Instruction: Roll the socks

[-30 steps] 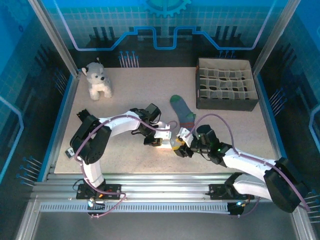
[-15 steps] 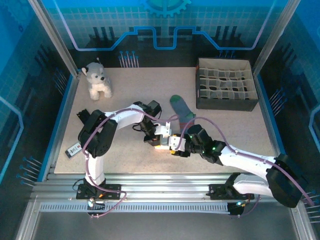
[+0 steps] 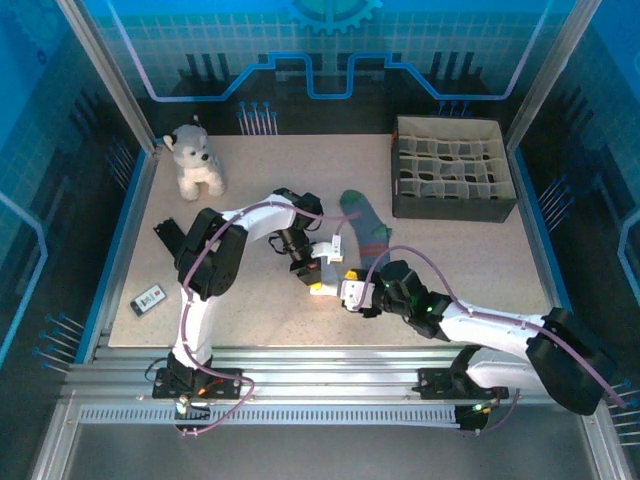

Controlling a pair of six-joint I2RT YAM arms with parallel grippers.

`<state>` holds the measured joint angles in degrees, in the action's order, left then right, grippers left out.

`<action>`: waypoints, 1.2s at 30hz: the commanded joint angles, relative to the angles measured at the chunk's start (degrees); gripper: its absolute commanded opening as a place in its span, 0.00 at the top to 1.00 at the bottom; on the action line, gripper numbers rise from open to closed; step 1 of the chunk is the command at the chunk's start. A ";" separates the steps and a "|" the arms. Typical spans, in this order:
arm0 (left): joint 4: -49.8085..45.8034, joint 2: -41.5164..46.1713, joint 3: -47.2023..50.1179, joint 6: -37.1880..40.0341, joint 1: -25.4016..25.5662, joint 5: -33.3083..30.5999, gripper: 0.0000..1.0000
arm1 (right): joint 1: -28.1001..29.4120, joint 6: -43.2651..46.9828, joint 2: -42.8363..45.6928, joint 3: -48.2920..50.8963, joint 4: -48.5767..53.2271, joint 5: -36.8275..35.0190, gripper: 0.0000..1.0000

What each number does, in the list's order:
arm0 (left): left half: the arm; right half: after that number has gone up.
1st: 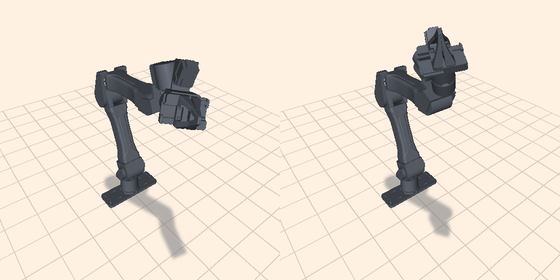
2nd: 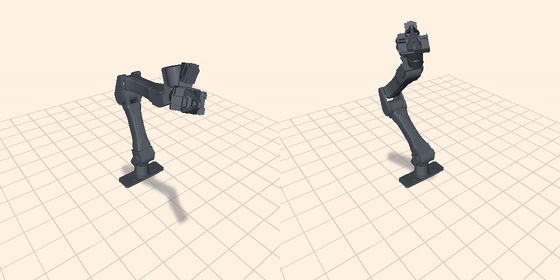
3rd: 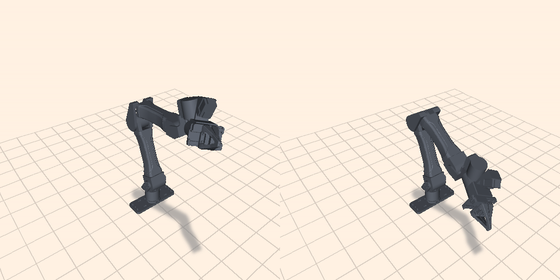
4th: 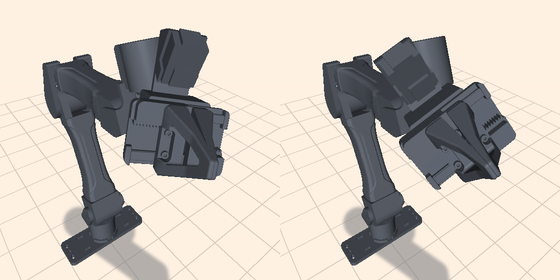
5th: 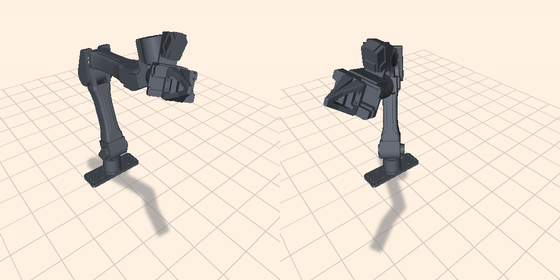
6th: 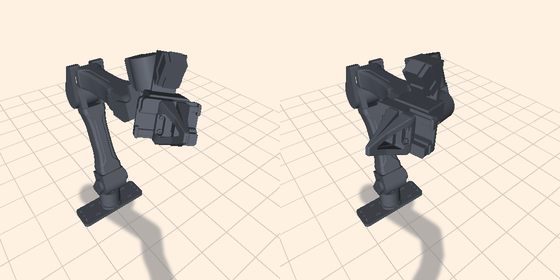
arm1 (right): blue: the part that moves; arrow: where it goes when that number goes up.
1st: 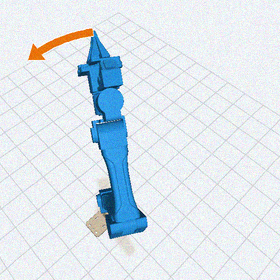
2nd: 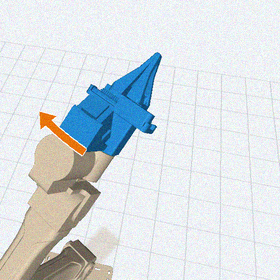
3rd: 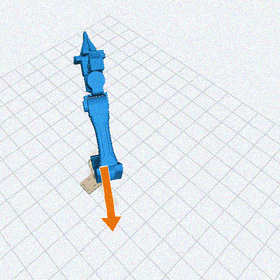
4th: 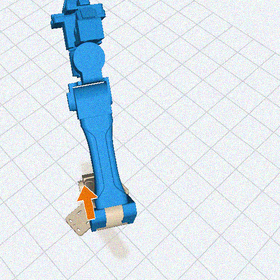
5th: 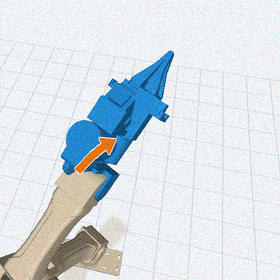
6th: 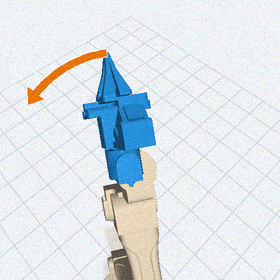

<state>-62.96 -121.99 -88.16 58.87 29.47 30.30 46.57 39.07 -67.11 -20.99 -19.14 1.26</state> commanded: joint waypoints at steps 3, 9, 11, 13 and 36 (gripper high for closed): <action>-5.69 -3.59 -3.60 -0.92 -0.43 2.08 1.00 | 2.77 3.75 -3.12 -2.84 1.90 0.33 0.51; -8.58 -6.29 -6.20 -1.74 -1.17 3.38 1.00 | 3.63 6.13 -8.37 -5.61 3.32 0.11 0.53; -9.26 -6.71 -6.75 -1.81 -1.61 4.08 1.00 | 3.73 6.83 -10.29 -6.36 2.60 -0.63 0.53; -9.63 -6.91 -7.02 -1.83 -2.04 4.65 1.00 | 3.71 7.34 -11.97 -7.27 2.31 -1.18 0.54; -12.69 -7.40 -8.26 -0.08 -2.73 7.28 1.00 | 3.54 12.25 -23.23 -12.50 -0.21 -6.85 0.65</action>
<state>-72.82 -128.66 -95.35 57.14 27.20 34.44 49.56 49.63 -88.86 -32.38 -17.96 -4.54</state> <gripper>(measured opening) 0.043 0.350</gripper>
